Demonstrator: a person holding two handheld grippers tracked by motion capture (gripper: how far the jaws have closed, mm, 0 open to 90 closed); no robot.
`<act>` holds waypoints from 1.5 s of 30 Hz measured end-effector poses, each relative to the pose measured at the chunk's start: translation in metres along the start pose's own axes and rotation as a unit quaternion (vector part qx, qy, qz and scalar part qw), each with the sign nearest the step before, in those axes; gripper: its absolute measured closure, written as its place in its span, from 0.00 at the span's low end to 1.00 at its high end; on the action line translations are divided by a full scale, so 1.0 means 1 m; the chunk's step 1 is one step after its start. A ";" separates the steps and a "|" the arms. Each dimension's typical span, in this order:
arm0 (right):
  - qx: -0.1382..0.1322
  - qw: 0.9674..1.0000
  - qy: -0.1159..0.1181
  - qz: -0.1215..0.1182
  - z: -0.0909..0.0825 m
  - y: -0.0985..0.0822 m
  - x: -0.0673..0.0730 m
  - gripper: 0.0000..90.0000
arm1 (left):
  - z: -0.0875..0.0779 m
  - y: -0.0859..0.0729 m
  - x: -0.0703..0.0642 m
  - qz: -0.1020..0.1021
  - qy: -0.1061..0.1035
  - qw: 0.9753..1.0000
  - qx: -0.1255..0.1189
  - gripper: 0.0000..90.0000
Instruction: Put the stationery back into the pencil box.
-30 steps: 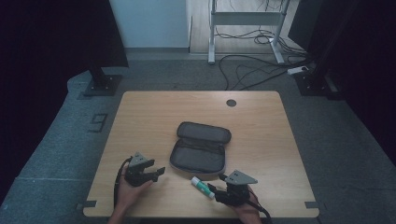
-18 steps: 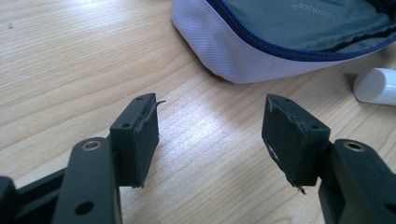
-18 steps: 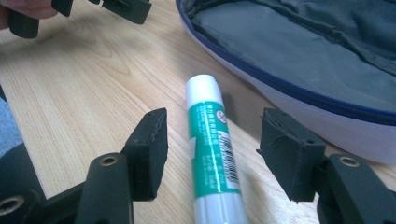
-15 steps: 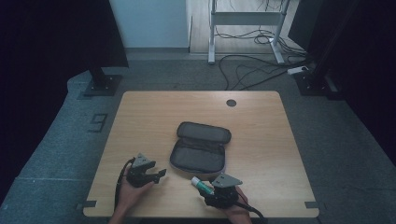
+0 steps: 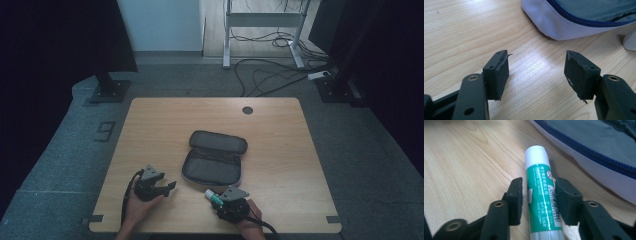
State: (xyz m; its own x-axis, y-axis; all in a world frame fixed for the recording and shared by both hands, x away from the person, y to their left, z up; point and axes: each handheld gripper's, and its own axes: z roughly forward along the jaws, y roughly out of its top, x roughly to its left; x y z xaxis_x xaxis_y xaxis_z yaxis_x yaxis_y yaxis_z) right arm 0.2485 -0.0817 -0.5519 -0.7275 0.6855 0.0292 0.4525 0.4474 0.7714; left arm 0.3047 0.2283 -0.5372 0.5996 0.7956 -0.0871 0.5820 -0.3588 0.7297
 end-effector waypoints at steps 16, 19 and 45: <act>-0.010 1.000 0.022 -0.011 -0.016 0.009 -0.003 0.72 | 0.004 -0.001 -0.005 0.020 0.006 1.000 0.004 0.41; -0.015 1.000 0.022 -0.012 -0.020 0.010 -0.003 0.72 | 0.005 -0.002 -0.006 0.019 0.007 1.000 0.007 0.41; -0.077 0.996 0.028 -0.022 -0.041 0.047 -0.007 0.72 | 0.003 -0.011 -0.006 0.007 0.031 0.999 0.011 0.41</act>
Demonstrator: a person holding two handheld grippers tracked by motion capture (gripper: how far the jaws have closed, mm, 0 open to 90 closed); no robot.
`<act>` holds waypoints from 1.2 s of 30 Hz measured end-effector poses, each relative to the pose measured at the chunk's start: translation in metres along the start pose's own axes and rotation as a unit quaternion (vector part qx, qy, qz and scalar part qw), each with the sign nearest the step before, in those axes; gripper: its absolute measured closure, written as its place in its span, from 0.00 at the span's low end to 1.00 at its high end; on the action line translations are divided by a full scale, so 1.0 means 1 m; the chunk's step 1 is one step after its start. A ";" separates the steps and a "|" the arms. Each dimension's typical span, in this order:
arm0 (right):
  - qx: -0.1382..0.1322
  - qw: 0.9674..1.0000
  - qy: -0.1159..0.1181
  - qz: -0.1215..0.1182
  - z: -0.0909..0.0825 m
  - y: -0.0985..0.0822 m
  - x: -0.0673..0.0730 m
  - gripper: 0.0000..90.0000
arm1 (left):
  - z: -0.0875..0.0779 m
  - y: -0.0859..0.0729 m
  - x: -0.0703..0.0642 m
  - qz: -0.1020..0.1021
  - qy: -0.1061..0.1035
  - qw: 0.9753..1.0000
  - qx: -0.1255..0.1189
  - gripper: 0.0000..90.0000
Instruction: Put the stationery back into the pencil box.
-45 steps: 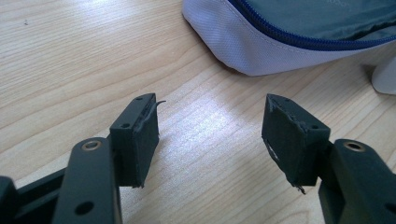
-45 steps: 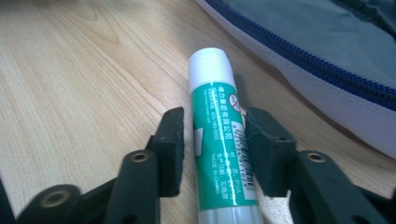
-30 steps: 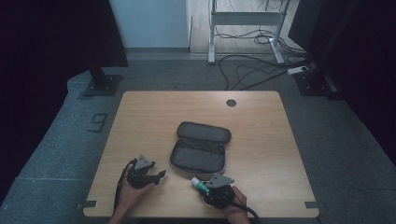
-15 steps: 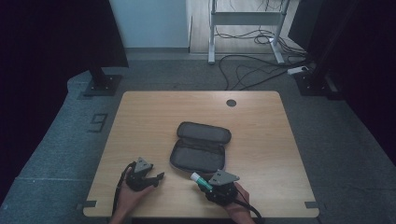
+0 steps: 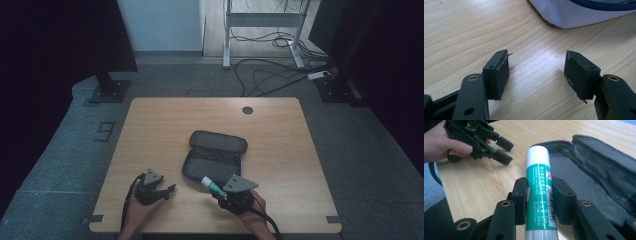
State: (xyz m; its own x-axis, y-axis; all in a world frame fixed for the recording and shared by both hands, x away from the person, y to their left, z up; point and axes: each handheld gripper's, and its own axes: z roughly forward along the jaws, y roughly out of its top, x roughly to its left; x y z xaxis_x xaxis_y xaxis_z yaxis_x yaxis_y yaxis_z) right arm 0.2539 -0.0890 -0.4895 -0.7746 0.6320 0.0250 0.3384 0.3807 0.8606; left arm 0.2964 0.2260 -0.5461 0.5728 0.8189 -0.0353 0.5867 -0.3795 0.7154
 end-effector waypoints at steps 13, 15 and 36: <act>-0.020 1.000 -0.017 0.007 -0.005 0.012 -0.018 0.72 | 0.001 0.001 -0.002 0.003 0.014 1.000 0.004 0.40; -0.020 1.000 -0.019 0.010 -0.004 0.013 -0.020 0.72 | 0.001 0.001 -0.002 0.003 0.014 1.000 0.004 0.40; -0.020 0.999 -0.036 0.029 0.013 0.023 -0.046 0.72 | 0.002 0.002 -0.002 0.006 0.014 1.000 0.006 0.39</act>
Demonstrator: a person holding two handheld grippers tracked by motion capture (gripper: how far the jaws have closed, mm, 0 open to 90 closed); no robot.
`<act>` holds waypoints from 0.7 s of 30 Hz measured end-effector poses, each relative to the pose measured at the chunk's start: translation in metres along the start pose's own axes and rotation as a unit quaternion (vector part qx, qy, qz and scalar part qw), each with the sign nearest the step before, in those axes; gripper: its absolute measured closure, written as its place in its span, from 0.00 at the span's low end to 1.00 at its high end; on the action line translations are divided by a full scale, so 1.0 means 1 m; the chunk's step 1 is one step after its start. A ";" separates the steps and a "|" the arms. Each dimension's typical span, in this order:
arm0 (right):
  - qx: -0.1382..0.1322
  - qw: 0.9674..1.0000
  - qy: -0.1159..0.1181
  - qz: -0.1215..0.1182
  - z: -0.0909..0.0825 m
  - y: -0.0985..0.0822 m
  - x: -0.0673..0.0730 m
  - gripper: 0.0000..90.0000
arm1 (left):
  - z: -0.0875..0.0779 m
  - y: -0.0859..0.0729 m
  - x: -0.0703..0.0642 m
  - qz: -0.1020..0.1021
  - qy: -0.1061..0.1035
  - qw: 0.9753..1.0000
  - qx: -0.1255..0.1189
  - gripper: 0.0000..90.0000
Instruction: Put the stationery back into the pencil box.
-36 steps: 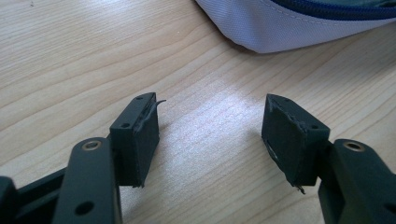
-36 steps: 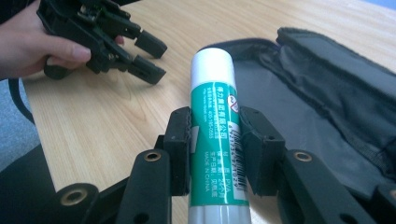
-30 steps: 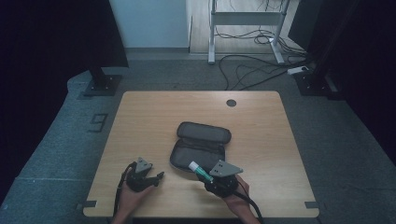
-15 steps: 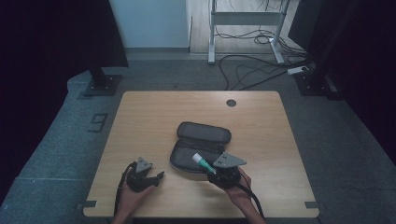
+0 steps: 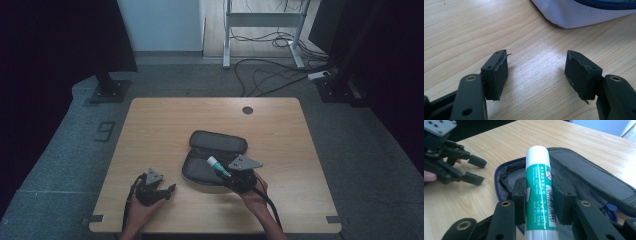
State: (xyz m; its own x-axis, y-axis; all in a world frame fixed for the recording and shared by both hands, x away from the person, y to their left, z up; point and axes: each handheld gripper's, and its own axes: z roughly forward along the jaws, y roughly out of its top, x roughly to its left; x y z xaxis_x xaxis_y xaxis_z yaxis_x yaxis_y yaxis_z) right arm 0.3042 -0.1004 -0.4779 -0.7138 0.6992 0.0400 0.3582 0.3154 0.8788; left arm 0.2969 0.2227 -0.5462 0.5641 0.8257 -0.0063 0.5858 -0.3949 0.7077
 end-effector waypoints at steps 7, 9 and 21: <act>0.006 1.000 -0.009 0.012 0.011 0.000 -0.014 0.72 | 0.000 0.000 0.000 0.000 0.000 1.000 0.000 0.39; 0.007 1.000 -0.012 0.015 0.013 0.000 -0.017 0.72 | 0.000 0.000 0.000 0.000 0.000 1.000 0.000 0.39; 0.021 0.999 -0.030 0.017 0.026 -0.002 -0.026 0.72 | 0.000 0.000 0.000 0.000 0.000 1.000 0.000 0.39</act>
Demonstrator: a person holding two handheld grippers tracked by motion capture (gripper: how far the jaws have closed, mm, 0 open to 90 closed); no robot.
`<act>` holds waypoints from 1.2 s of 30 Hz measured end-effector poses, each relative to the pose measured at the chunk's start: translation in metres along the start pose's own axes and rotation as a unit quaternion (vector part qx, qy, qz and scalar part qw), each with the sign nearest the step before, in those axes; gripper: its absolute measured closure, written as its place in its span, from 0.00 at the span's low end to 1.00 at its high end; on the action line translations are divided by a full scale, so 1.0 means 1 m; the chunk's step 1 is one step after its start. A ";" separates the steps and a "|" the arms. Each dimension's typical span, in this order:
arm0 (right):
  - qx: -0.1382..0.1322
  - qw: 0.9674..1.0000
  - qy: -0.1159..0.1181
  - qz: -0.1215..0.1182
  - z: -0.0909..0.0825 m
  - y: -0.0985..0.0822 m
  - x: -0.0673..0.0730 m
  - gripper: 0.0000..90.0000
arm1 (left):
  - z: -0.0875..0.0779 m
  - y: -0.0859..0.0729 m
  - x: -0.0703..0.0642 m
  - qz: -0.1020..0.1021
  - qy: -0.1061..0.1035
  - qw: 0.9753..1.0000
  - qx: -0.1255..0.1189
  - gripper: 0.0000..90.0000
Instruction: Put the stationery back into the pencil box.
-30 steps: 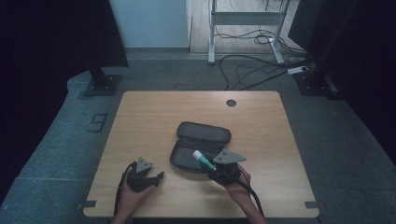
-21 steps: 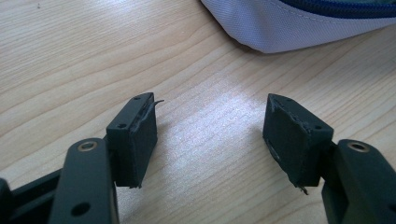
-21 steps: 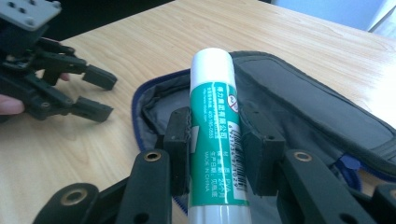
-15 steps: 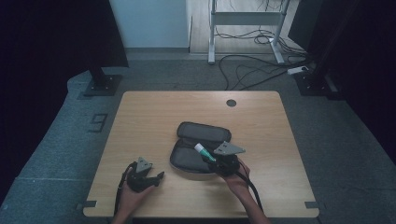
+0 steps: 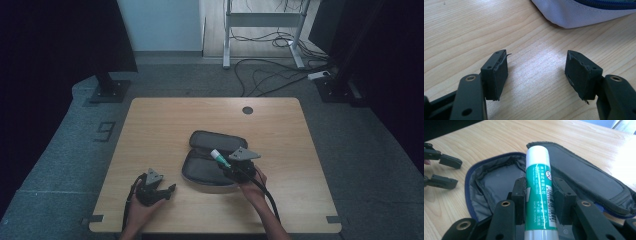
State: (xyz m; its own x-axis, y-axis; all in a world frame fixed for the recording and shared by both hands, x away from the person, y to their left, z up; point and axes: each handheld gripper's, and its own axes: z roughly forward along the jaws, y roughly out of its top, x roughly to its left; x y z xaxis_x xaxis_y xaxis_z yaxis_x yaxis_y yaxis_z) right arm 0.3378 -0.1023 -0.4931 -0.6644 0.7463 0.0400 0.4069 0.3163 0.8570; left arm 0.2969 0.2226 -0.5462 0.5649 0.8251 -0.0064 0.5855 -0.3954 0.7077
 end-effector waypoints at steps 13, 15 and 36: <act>0.027 0.999 -0.011 -0.012 0.018 -0.009 0.003 0.72 | 0.000 0.000 0.000 0.000 -0.001 1.000 0.000 0.39; 0.032 0.999 -0.012 -0.013 0.021 -0.010 0.004 0.72 | 0.000 0.000 0.000 0.000 -0.001 1.000 0.000 0.39; 0.079 0.995 -0.031 -0.054 0.039 -0.020 0.011 0.71 | 0.000 0.000 0.000 0.001 -0.002 1.000 0.000 0.38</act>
State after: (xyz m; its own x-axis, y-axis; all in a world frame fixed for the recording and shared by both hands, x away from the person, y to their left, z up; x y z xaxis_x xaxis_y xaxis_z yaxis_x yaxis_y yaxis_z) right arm 0.3465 -0.0778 -0.5295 -0.6716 0.7361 -0.0846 0.4317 0.4815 0.7627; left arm 0.2969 0.2224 -0.5463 0.5673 0.8235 -0.0078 0.5848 -0.3961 0.7079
